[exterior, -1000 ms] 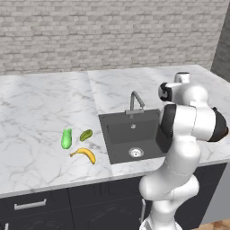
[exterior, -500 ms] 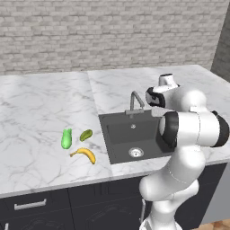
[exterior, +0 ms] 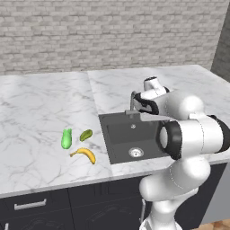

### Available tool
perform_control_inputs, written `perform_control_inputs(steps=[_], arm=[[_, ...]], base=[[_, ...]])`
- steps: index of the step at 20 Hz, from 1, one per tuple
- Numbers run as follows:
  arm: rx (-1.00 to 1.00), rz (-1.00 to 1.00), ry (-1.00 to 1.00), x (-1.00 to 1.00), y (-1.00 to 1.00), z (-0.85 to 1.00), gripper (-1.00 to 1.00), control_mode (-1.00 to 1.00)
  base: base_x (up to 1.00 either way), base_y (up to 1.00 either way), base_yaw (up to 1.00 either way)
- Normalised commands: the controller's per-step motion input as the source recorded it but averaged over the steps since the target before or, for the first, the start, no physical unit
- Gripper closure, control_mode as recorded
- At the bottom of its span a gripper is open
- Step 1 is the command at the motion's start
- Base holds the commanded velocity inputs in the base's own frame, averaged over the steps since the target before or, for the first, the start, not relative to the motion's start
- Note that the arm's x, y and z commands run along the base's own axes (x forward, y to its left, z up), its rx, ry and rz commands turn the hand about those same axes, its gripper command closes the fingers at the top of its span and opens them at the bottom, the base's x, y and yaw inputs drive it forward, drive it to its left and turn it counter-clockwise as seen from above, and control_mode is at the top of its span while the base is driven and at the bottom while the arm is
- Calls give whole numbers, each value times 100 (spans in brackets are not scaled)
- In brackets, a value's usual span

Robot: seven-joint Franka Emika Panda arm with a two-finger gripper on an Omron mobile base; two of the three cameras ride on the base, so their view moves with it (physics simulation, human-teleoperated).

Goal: There is a mixed pile of frozen fruits and vegetables on the counter. Locate all the frozen vegetables and place the items in a bowl on the counter. Take all the frozen fruits and defrost them in a running sink.

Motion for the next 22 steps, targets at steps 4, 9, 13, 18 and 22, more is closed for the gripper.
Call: perform_control_inputs(steps=[4,9,13,18,22], arm=[[-4,0,2,-3,59,-2,-100,-100],[-3,0,3,1,55,-6,-100,-100],[-4,-1,4,2,52,-6,-100,-100],[-5,0,5,6,51,-2,-100,-100],[-4,-3,7,15,44,0,-100,-100]], base=[[0,0,0],[0,0,0],[0,0,0],[0,0,0],[0,0,0]])
